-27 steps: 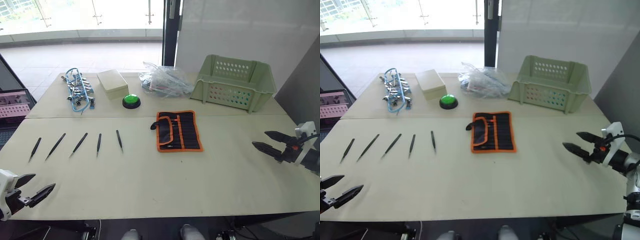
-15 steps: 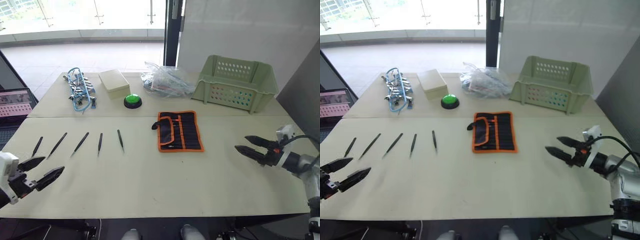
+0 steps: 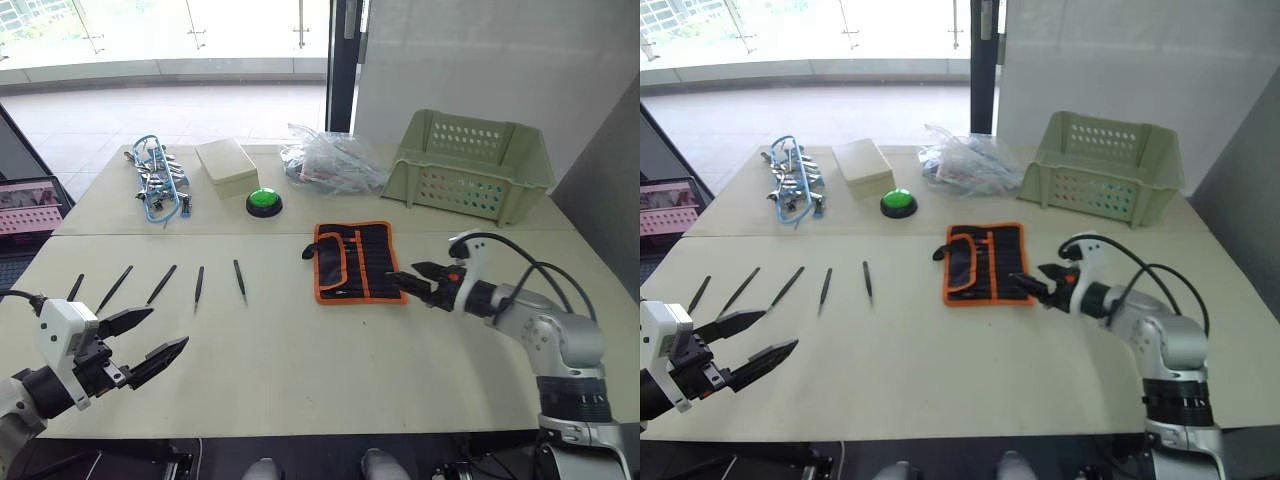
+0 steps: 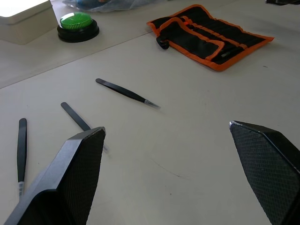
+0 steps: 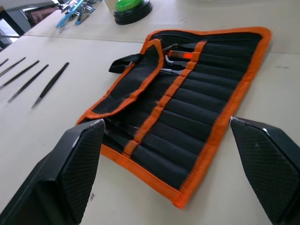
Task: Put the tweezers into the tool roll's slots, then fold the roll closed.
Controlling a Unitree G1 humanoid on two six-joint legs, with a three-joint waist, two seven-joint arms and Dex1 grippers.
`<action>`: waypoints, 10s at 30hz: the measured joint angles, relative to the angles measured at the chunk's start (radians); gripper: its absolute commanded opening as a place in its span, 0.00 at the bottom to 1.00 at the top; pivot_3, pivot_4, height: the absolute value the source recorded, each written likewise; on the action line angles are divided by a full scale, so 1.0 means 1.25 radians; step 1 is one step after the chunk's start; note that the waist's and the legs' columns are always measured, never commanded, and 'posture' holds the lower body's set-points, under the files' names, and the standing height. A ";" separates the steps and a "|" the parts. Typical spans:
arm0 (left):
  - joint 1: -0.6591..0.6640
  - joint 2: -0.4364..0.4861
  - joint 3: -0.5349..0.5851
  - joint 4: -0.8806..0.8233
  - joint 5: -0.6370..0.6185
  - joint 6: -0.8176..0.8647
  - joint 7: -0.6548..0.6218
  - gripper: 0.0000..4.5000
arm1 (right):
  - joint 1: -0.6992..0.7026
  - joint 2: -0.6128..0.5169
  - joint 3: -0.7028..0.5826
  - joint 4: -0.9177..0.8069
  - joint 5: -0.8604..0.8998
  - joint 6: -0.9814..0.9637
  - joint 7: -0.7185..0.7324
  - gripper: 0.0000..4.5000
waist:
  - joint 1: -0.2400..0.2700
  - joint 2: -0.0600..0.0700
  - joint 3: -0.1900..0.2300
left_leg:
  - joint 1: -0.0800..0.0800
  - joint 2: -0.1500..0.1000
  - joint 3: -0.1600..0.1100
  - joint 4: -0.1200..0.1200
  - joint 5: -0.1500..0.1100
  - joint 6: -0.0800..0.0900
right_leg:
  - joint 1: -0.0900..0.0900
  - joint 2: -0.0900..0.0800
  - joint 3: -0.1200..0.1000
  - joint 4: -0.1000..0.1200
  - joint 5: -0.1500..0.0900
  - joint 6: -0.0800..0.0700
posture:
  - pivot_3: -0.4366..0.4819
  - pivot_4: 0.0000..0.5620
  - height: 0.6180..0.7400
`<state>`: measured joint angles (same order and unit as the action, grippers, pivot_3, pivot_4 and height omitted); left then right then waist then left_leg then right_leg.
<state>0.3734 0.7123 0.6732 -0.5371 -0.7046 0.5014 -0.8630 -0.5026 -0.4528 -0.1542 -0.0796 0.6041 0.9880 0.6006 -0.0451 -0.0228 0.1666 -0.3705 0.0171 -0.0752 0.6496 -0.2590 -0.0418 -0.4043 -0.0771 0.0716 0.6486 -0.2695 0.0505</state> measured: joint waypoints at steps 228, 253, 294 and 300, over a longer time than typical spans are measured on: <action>-0.563 -0.304 -0.530 0.485 0.311 -0.187 0.154 0.01 | 0.126 -0.045 0.354 0.001 -0.291 -0.430 0.307 0.00 | 0.007 -0.001 -0.001 | 0.001 -0.002 -0.005 0.012 -0.001 0.002 | 0.008 0.000 -0.002 0.003 0.000 0.002 | 0.48 0.27 1.00; -0.536 -0.248 -0.681 0.461 0.412 -0.219 0.070 0.01 | -0.007 -0.007 0.302 0.092 -0.190 -0.393 0.392 0.00 | 0.000 -0.001 0.000 | 0.001 -0.002 -0.005 0.009 -0.001 0.002 | 0.007 0.000 -0.002 0.000 0.000 0.002 | 0.48 0.27 1.00; -0.545 -0.211 -0.615 0.453 0.356 -0.238 0.023 0.01 | 0.111 -0.093 0.281 0.130 -0.159 -0.534 0.601 0.00 | 0.004 0.000 -0.001 | 0.000 -0.002 -0.005 0.009 -0.001 0.003 | 0.007 0.000 -0.003 -0.001 0.000 0.002 | 0.48 0.27 1.00; -0.506 -0.110 -0.426 0.304 0.198 -0.164 -0.003 0.00 | 0.090 -0.187 0.121 0.122 -0.046 -0.400 0.586 0.13 | 0.001 0.000 0.000 | -0.001 -0.002 -0.005 0.008 -0.002 0.003 | 0.006 0.000 -0.002 -0.001 0.000 0.002 | 0.48 0.27 1.00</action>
<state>-0.2592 0.5753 0.1409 -0.1572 -0.4571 0.2959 -0.8665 -0.3906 -0.6864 -0.0025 0.0724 0.5471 0.4881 1.3332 -0.0438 -0.0226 0.1663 -0.3711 0.0147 -0.0813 0.6601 -0.2613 -0.0377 -0.3970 -0.0772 0.0686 0.6473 -0.2701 0.0530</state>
